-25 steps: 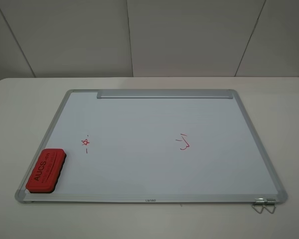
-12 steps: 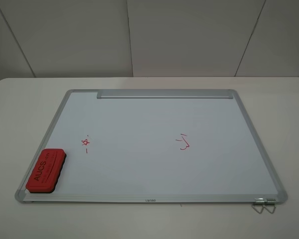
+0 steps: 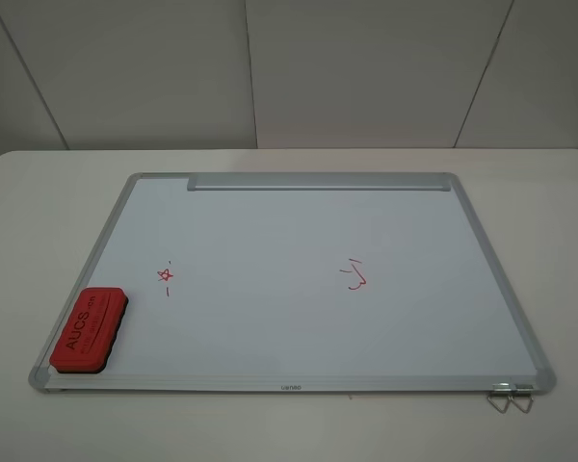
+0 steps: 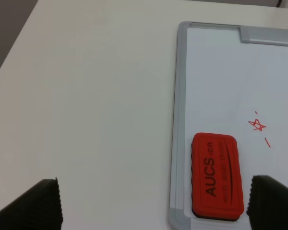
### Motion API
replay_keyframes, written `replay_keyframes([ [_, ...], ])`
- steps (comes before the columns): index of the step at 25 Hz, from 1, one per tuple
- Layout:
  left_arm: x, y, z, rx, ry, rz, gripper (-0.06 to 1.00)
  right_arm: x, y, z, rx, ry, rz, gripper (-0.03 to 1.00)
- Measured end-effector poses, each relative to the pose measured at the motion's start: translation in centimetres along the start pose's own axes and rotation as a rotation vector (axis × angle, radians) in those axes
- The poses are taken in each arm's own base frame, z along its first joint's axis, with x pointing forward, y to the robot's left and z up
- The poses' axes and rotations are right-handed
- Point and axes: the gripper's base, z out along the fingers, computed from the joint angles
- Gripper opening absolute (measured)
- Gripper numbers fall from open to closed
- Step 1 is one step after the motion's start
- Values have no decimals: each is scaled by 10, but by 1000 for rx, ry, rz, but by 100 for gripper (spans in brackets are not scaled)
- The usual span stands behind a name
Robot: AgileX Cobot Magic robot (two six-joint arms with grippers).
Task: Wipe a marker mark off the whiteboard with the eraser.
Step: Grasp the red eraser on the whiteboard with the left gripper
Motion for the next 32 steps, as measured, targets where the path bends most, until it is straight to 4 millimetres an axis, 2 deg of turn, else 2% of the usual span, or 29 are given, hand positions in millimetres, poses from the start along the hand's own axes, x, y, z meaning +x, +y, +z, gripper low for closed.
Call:
replay_keyframes([
  [11, 0, 0, 0, 0, 1, -16, 78, 0, 0, 0, 0, 0, 0, 83],
  [14, -4, 1, 8, -17, 56, -29, 78, 0, 0, 0, 0, 0, 0, 83],
  [18, -22, 0, 29, -26, 209, -44, 78, 0, 0, 0, 0, 0, 0, 83],
  [24, -54, -6, 77, -3, 440, -84, 78, 0, 0, 0, 0, 0, 0, 83],
  [28, -61, -8, 111, -4, 582, -71, 78, 0, 0, 0, 0, 0, 0, 83],
  [32, -61, -21, 145, 29, 712, -26, 78, 0, 0, 0, 0, 0, 0, 83],
])
